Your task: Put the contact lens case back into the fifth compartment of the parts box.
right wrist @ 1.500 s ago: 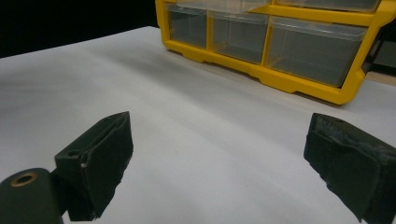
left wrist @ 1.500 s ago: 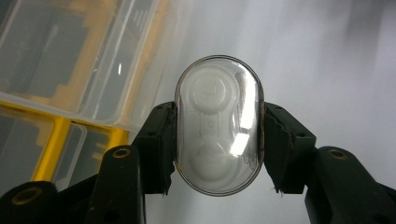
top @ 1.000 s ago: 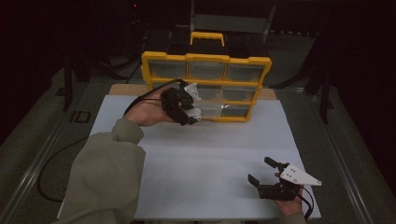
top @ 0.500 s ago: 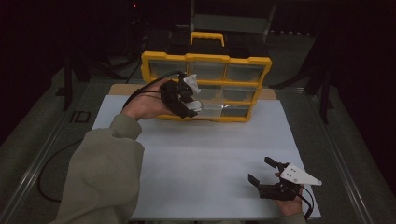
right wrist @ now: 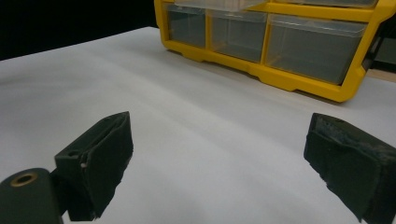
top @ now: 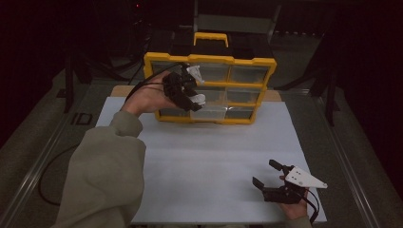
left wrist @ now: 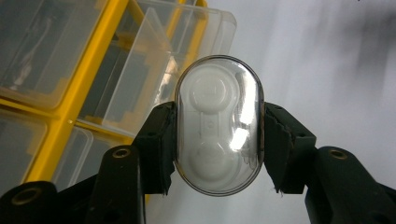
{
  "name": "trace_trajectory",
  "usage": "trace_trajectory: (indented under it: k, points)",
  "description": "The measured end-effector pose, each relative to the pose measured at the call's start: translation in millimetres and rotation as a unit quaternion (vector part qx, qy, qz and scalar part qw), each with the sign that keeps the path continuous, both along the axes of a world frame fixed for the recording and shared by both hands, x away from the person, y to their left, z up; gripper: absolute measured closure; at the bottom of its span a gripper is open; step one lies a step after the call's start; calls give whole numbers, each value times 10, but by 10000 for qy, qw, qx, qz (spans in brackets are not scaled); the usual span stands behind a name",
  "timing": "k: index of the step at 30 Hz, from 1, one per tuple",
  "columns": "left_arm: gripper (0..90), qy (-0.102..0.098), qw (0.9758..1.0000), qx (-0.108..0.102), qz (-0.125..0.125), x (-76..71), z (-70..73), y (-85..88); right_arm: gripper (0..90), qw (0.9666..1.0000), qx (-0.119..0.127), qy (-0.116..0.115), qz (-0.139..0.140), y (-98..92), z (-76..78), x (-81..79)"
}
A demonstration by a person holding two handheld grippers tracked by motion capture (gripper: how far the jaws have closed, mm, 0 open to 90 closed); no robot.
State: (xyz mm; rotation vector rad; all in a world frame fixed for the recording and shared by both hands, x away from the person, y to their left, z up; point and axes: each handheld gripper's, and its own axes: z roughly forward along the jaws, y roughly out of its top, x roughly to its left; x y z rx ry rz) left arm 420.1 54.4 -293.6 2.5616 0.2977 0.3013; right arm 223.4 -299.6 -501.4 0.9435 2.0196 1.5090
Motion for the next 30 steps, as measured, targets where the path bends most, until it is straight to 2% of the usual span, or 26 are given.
trace_trajectory:
  k: [11,21,30]
  points:
    - [490,56,9999,-29,88,98,37,-40,80,10000,8,-4,0,-5,1,2]
    - [490,76,9995,-124,280,190,80,-67,80,10000,17,-5,14,-9,2,4]
    - [490,103,9989,-151,431,277,56,-106,80,10000,38,-7,23,-11,3,7]
